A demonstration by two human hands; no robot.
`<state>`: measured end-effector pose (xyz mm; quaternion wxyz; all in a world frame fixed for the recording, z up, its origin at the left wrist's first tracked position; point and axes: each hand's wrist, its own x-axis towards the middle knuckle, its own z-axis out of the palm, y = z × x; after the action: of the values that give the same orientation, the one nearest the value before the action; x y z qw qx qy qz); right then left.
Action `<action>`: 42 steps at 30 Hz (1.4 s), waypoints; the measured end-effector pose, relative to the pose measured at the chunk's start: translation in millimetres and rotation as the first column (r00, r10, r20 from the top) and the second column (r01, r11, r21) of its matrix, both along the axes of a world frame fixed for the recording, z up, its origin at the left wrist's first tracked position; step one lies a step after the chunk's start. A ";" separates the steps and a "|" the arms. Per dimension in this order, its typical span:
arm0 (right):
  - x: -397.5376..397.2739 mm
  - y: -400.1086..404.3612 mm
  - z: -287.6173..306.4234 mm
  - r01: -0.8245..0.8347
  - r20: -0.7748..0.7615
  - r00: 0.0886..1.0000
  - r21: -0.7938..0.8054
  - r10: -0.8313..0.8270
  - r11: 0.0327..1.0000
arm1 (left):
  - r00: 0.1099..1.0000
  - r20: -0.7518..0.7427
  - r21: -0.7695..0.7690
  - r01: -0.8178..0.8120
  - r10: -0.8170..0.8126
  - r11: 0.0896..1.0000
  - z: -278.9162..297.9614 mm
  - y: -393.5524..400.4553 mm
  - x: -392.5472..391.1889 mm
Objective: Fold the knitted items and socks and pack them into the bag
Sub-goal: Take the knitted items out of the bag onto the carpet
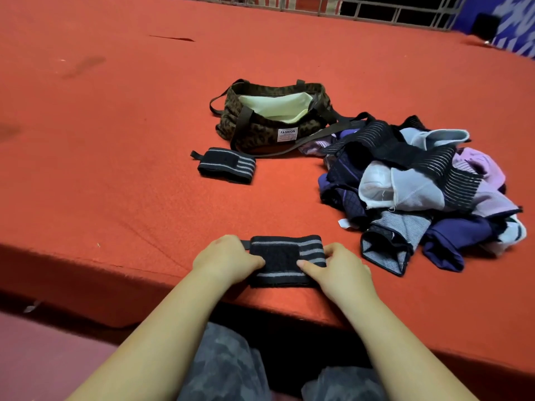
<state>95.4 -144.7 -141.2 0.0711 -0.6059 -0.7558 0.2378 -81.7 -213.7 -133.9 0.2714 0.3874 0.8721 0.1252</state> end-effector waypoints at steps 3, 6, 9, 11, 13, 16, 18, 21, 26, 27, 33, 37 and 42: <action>-1.6 -1.9 -0.6 -0.014 -0.013 1.000 0.020 0.014 1.000 | 1.000 0.007 0.007 0.013 -0.013 1.000 -0.8 0.0 5.7; -4.8 -3.6 0.4 -0.019 -0.063 0.998 0.088 0.024 0.996 | 0.997 -0.073 0.055 0.028 -0.024 0.998 -1.6 -2.0 13.7; -13.0 -1.9 0.6 -0.023 -0.163 0.986 0.120 0.042 0.992 | 0.998 0.010 0.197 -0.062 0.061 0.978 -3.6 -1.4 11.5; -24.0 2.6 -0.5 -0.037 -0.217 0.974 0.142 0.067 0.989 | 0.990 0.069 0.294 -0.139 0.124 0.946 -5.5 2.8 3.7; -38.8 8.9 -0.5 -0.051 -0.278 0.956 0.155 0.093 0.987 | 0.979 0.093 0.366 -0.204 0.183 0.908 -6.4 9.4 -8.7; -66.0 20.6 0.4 -0.103 -0.373 0.913 0.179 0.165 0.978 | 0.962 0.110 0.472 -0.273 0.251 0.838 -5.2 23.0 -34.8; -88.0 32.0 2.8 -0.118 -0.440 0.879 0.171 0.183 0.978 | 0.955 0.098 0.540 -0.287 0.279 0.792 -2.0 35.6 -55.9; -124.7 58.2 6.6 -0.091 -0.514 0.844 0.151 0.157 0.984 | 0.947 0.058 0.603 -0.285 0.316 0.745 7.6 61.1 -89.7; -174.5 104.7 11.0 -0.143 -0.481 0.845 0.221 0.235 0.965 | 0.942 -0.084 0.569 -0.222 0.324 0.792 20.4 109.2 -138.5; -183.2 111.8 11.2 -0.172 -0.417 0.870 0.246 0.264 0.954 | 0.942 -0.107 0.548 -0.212 0.319 0.809 20.6 117.1 -146.7; -206.9 136.4 -19.0 -0.261 0.106 0.965 0.439 0.239 0.860 | 0.930 -0.274 0.341 -0.143 0.244 0.929 -7.9 143.1 -171.6; -203.9 139.3 -31.8 -0.448 0.277 0.894 0.566 0.352 0.692 | 0.841 -0.502 0.451 0.053 0.204 0.891 -29.8 142.4 -173.8; -192.9 144.2 -23.0 -0.573 0.252 0.817 0.263 0.518 0.776 | 0.754 -0.657 0.388 0.348 -0.009 0.853 -38.2 136.7 -178.5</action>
<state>-97.5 -0.5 -164.3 0.0354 -0.3572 -0.9309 0.0683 -260.1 -77.0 -172.1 -0.1341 0.5463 0.8080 0.1753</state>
